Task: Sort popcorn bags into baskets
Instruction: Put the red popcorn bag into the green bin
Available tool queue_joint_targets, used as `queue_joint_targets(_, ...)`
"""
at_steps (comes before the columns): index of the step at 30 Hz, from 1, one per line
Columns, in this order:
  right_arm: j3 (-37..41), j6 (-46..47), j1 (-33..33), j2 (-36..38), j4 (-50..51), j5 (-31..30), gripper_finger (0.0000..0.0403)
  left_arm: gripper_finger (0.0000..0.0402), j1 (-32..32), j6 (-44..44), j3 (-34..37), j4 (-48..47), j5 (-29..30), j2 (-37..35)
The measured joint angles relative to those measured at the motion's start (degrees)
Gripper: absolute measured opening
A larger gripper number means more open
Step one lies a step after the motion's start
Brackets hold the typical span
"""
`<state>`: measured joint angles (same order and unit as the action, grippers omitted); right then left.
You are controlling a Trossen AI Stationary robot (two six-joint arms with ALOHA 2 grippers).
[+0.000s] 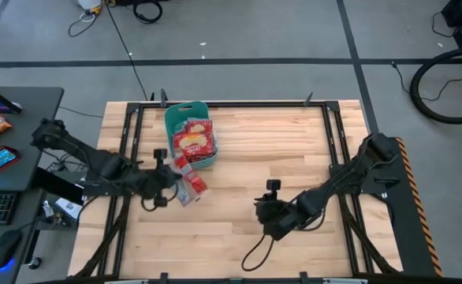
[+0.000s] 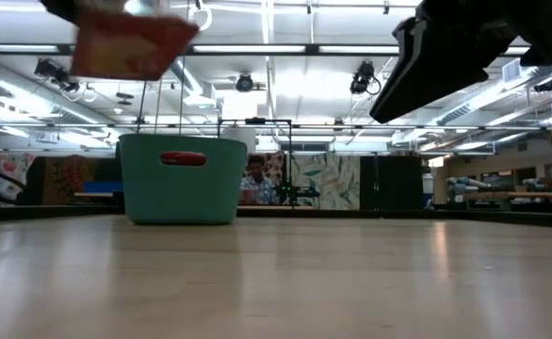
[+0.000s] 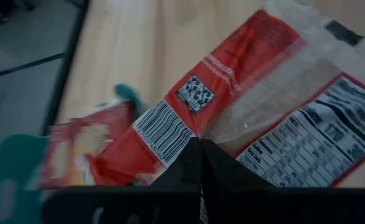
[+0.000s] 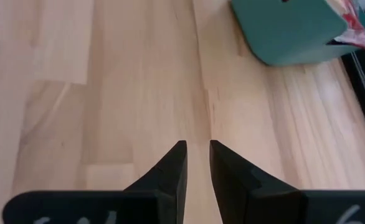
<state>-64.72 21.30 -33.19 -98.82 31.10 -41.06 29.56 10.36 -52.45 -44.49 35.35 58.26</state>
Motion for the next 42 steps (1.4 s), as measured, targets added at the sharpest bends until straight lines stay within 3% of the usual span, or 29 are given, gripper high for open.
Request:
queue_joint_targets(7,10.1,-7.1,1.9,5.2,-16.9,2.0,0.0073,0.0000,-15.7,-14.5,0.0,1.5,-2.6,0.1)
queue_joint_targets(12,13.1,-11.9,3.5,5.8,-23.2,3.2,0.0073,0.0000,-29.6,-25.0,0.0,4.1,-10.5,0.5)
queue_joint_targets(21,13.8,-18.4,6.5,5.8,-24.9,5.3,0.0073,0.0000,-50.6,-40.2,3.9,12.3,-26.6,2.1)
queue_joint_targets(24,13.8,-20.1,7.0,5.8,-25.4,5.3,0.0073,0.0000,-54.7,-45.5,6.2,15.2,-31.1,2.6)
queue_joint_targets(32,13.8,-21.5,8.4,6.2,-25.6,6.3,0.0073,0.0010,-59.1,-52.3,10.1,18.6,-32.5,4.3)
queue_joint_targets(36,13.9,-21.5,11.8,9.0,-26.3,14.3,0.0071,0.0052,-59.3,-49.6,10.2,18.7,-32.8,4.5)
queue_joint_targets(42,18.8,-22.3,16.3,15.0,-30.5,14.8,0.0056,0.0122,-59.1,-43.1,10.2,18.4,-29.9,3.0)
